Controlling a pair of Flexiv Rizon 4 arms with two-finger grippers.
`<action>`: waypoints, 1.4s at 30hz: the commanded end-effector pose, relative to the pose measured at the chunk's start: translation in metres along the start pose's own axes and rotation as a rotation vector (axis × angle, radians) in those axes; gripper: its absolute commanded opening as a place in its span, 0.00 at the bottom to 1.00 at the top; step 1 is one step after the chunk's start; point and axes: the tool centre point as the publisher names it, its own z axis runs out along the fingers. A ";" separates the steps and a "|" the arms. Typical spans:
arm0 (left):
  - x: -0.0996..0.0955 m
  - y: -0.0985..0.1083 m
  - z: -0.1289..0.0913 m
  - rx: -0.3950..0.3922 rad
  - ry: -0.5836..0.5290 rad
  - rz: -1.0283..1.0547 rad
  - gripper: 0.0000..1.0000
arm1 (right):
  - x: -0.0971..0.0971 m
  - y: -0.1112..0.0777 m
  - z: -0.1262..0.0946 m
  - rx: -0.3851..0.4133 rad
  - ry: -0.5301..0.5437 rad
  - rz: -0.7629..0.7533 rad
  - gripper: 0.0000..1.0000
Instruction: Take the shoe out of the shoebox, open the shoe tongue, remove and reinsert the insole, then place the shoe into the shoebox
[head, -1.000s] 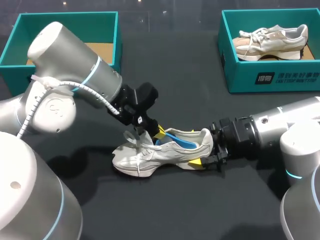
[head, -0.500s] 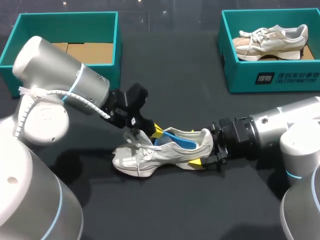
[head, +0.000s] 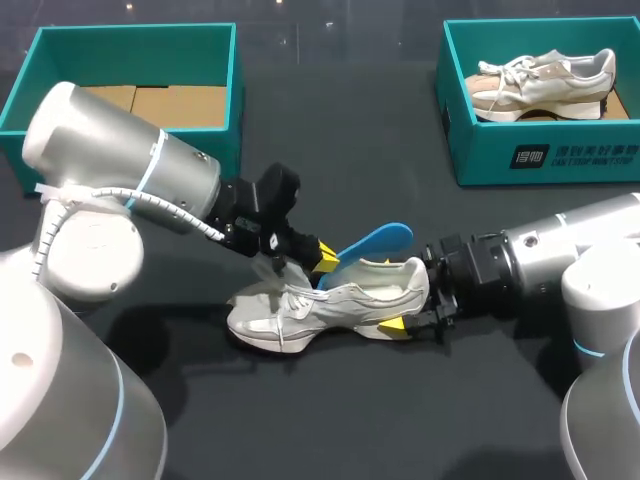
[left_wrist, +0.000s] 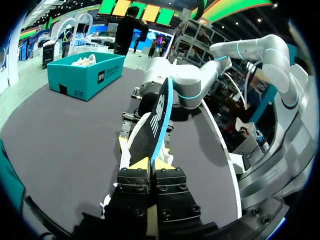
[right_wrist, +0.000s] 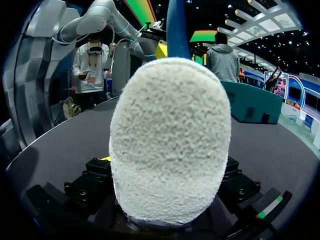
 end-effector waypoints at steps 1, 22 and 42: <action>0.005 -0.019 0.015 -0.087 -0.041 0.032 0.00 | 0.001 -0.001 0.002 0.002 -0.001 0.000 0.00; 0.010 -0.043 0.054 -0.297 -0.209 0.220 0.42 | 0.001 -0.001 0.002 0.002 -0.001 0.000 0.00; -0.008 -0.025 0.061 -0.265 -0.444 0.274 0.46 | 0.001 -0.001 0.002 0.002 -0.001 0.000 0.00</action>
